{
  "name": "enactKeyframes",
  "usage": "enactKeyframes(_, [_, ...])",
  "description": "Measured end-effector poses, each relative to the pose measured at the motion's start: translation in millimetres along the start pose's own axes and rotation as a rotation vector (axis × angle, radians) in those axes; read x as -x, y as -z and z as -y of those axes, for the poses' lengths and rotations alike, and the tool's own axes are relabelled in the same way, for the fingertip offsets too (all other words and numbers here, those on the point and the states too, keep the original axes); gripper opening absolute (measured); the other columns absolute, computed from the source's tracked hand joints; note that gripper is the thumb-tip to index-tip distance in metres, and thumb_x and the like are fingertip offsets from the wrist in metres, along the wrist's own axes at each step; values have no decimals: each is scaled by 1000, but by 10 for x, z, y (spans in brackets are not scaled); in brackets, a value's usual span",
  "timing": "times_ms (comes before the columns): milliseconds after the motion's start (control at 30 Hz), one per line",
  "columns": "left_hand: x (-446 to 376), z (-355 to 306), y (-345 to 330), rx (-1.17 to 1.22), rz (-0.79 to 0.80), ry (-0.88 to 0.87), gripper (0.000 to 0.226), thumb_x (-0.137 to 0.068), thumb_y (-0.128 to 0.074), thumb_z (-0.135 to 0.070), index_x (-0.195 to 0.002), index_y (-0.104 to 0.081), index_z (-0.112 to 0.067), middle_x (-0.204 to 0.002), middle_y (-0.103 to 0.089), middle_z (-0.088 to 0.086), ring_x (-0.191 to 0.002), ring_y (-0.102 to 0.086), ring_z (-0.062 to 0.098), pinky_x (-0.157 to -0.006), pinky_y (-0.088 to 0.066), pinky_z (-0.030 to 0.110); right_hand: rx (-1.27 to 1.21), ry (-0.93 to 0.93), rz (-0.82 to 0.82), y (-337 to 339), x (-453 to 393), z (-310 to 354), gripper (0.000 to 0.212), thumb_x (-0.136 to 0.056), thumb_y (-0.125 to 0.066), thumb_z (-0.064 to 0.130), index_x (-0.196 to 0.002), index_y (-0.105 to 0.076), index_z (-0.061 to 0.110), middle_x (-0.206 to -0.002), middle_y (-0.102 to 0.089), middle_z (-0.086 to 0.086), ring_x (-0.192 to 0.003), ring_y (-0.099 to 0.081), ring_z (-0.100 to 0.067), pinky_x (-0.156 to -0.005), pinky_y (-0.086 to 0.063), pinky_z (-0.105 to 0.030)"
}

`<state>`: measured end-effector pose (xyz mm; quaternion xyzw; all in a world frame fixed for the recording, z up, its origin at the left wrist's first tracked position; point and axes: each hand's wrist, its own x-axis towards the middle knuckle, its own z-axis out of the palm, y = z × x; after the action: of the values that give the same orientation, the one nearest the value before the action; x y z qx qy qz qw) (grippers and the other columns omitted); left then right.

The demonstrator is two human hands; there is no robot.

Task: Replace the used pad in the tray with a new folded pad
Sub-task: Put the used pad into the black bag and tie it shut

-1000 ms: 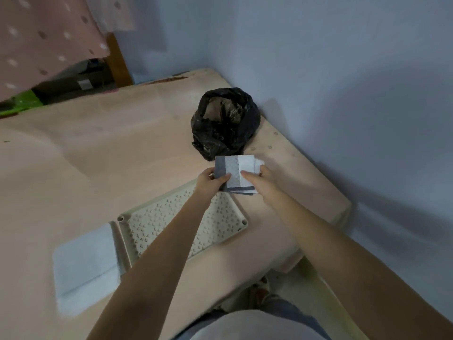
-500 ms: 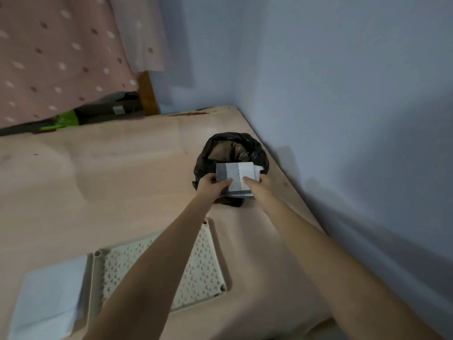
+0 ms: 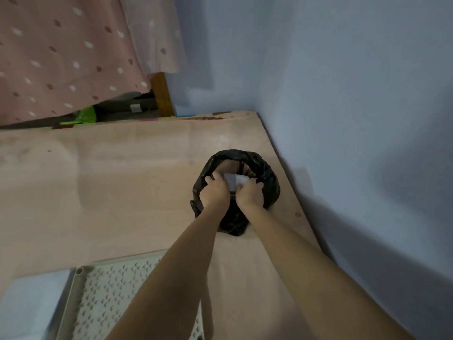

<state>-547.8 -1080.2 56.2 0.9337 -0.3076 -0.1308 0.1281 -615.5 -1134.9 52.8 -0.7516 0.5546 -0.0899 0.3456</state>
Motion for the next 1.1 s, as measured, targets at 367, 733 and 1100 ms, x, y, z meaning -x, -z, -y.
enactKeyframes(367, [-344,29,-305,-222,48,-130,45,-99,-33,-16,-140,-23,0,-140,-33,25,-117,-47,34,-76,-47,36,428,139,-8,-252,-289,-18,45,-100,-31,19,-141,-28,1,-138,-37,-20,-116,-47,-32,-85,-46,-38])
enactKeyframes(733, [-88,161,-333,-98,-261,-427,27,-94,-40,-20,-109,-57,-5,-107,-56,12,-96,-54,30,-78,-40,36,484,458,-253,-135,-114,-323,22,-92,-47,21,-106,-56,7,-107,-55,-11,-98,-52,-26,-81,-43,-36])
enactKeyframes(1100, [-249,1273,-360,27,78,166,41,-101,-28,-29,-129,-42,-4,-130,-43,21,-121,-39,38,-96,-37,45,64,-9,-27,420,-744,-927,32,-100,-33,20,-106,-52,-4,-107,-52,-21,-103,-52,-37,-85,-43,-44])
